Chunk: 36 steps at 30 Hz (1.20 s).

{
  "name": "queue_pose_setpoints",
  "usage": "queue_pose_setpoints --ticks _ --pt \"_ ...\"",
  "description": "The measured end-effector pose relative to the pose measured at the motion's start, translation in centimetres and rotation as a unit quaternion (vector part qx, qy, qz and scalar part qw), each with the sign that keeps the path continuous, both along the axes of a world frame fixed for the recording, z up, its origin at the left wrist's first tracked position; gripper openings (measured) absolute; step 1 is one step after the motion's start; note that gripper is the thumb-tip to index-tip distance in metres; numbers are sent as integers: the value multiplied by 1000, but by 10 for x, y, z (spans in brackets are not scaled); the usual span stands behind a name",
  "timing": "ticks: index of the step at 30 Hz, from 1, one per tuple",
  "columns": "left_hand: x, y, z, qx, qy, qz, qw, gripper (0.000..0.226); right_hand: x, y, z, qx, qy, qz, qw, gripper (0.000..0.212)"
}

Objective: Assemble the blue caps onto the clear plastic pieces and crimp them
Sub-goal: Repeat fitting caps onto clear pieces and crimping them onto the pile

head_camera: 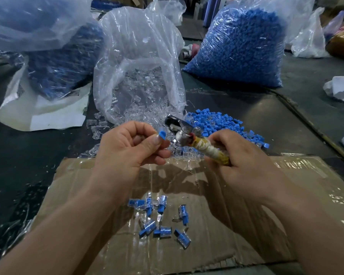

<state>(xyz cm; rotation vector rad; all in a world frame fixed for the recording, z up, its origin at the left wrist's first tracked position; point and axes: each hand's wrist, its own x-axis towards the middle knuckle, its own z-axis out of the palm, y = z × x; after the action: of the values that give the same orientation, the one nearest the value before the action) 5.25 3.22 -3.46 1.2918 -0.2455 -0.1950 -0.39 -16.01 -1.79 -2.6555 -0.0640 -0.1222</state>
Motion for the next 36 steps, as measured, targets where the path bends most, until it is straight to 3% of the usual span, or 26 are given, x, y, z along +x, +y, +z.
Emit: queue_pose_setpoints --ticks 13,28,36 --pt "-1 -1 -1 24 -35 9 999 7 0 8 -2 -12 38 22 999 13" --pt "-3 -1 0 44 -35 19 998 10 2 11 -2 -49 11 13 999 15" --pt "-4 0 2 35 -15 29 999 9 1 3 4 -7 43 9 999 20"
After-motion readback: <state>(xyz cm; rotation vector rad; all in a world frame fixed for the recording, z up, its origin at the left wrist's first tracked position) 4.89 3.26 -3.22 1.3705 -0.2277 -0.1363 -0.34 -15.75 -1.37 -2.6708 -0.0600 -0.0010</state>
